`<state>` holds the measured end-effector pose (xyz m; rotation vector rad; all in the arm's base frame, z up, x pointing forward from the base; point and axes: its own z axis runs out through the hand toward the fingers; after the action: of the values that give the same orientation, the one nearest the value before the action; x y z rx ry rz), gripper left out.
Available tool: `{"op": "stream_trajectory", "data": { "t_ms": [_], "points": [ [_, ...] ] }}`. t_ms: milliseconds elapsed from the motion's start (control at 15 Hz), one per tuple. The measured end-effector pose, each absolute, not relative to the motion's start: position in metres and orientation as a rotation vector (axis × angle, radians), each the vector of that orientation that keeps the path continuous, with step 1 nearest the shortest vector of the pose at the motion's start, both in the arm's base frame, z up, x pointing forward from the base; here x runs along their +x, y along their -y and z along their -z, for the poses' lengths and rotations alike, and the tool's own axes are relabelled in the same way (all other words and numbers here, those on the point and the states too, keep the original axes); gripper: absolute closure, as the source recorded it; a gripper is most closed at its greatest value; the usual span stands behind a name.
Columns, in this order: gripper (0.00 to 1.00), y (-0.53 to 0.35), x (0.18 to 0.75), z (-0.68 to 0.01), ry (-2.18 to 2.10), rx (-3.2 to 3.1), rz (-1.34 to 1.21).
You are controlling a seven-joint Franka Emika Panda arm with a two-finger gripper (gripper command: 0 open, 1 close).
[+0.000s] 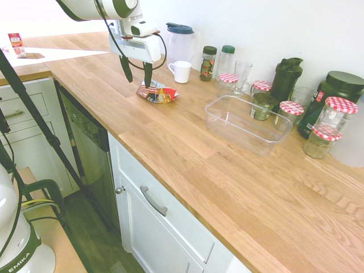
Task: Put the chip bag into the container
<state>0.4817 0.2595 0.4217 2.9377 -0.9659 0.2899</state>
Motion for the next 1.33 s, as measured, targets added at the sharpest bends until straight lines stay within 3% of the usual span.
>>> {"op": "stream_trajectory", "data": {
  "t_ms": [200, 267, 667, 1333],
  "points": [
    [0.00, -0.283, 0.495, -0.416, 0.941, 2.937, -0.307],
    [1.00, -0.286, 0.502, -0.415, 0.936, 2.935, -0.305],
    [1.00, -0.281, 0.535, -0.403, 0.971, 2.919, -0.261],
    [1.00, -0.282, 0.535, -0.387, 0.955, 2.898, -0.194]
  ]
}}
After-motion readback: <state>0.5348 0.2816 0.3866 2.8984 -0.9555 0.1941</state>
